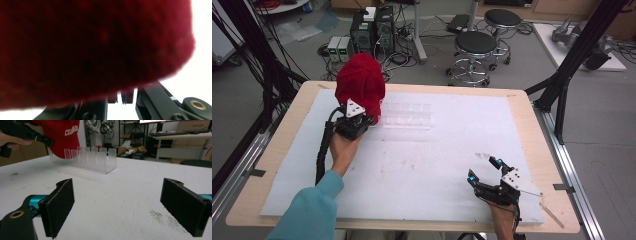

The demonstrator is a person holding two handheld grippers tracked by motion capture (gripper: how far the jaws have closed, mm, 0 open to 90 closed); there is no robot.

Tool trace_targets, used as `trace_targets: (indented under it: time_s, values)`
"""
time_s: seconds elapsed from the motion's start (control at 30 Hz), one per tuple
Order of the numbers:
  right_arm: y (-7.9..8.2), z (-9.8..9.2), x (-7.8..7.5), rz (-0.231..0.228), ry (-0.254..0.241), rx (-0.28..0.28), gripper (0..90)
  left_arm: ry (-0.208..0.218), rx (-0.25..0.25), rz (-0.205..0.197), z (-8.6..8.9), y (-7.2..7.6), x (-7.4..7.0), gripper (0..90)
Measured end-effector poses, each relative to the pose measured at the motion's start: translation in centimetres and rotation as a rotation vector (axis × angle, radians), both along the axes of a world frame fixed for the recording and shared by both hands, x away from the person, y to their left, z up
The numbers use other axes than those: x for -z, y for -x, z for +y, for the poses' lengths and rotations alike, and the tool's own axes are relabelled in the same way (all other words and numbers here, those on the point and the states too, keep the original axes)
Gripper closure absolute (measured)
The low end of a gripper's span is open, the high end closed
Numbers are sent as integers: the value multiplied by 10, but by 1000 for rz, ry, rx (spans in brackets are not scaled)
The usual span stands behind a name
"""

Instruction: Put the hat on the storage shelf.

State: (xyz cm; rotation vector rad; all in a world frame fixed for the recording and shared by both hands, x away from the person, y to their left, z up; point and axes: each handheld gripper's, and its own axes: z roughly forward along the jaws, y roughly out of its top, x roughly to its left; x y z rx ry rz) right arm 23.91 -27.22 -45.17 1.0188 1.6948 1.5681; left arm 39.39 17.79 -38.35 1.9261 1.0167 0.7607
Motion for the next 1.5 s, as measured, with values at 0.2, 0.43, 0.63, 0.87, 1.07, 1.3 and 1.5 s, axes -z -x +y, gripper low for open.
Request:
trace_targets:
  time_s: [0.2, 0.43, 0.63, 0.87, 1.07, 1.3, 1.5]
  values:
    - [0, 0, 0, 1, 3, 5, 110, 3, 9, 0, 2, 0, 1, 850]
    - [-1, 0, 0, 2, 4, 1, 110, 0, 22, -3, 2, -1, 1, 834]
    - [0, 0, 0, -4, -1, 4, 110, -16, -16, 41, 4, -1, 2, 496]
    - [0, -1, 0, -6, -2, 8, 111, 31, 41, 99, 15, 2, -1, 199]
    - [0, 0, 0, -4, -1, 18, 111, 77, 122, 42, 31, 22, -8, 179]
    - [0, 1, 0, -1, 9, 24, 110, 160, 142, -55, 68, 54, -5, 212]
    - [2, 3, 0, -11, 20, 30, 110, 182, 200, -73, 95, 77, 5, 205]
